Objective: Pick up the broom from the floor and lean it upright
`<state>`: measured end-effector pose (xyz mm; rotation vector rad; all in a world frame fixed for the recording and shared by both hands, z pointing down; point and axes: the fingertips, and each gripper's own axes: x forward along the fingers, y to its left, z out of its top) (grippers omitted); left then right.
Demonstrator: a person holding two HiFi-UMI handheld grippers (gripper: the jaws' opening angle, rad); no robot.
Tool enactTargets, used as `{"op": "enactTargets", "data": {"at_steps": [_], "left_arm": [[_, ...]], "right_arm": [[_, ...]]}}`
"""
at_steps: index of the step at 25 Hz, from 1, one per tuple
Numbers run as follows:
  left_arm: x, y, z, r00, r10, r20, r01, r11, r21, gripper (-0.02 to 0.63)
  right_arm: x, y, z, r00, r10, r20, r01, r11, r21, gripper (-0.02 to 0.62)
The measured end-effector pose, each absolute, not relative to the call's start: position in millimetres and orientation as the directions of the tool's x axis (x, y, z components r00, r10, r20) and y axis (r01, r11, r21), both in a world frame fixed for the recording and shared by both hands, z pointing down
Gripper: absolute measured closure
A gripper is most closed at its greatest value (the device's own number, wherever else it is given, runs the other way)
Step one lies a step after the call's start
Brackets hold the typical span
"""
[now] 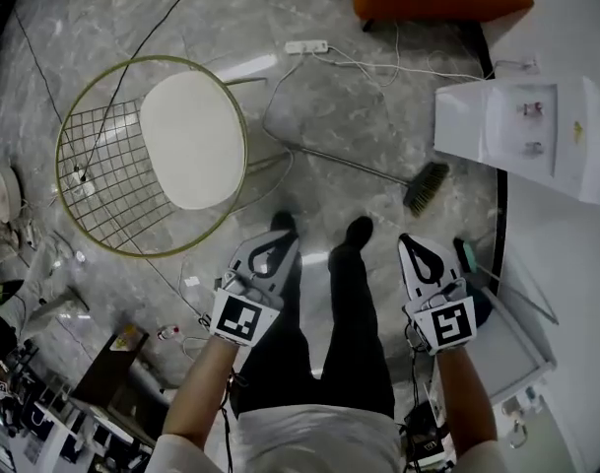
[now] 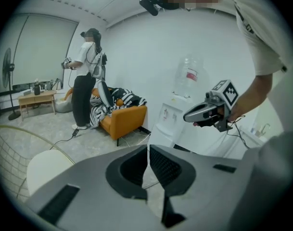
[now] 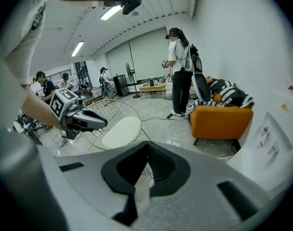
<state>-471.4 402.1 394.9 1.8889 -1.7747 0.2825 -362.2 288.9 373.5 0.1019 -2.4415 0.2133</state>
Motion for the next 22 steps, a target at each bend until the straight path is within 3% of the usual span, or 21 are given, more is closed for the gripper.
{"op": "enactTargets", "data": {"at_steps": [6,12,22], "left_arm": [[-477,412,442,0.118,-0.850,0.513,-0.969,0.014,0.246,0.591],[-463,402,555,0.105,-0.838,0.535,-0.970,0.031,0.239,0.591],[-460,413,678,0.112,-0.809,0.578,-0.966,0.047,0.253,0.591]], "right_arm": [[-384,300,430,-0.753,0.027,0.657,-0.089,0.986,-0.143,0.597],[-381,291,560,-0.737,0.065,0.673,-0.069,0.983,-0.171,0.597],[-394,299,700,-0.717,0.106,0.689,-0.029,0.983,-0.181,0.597]]}}
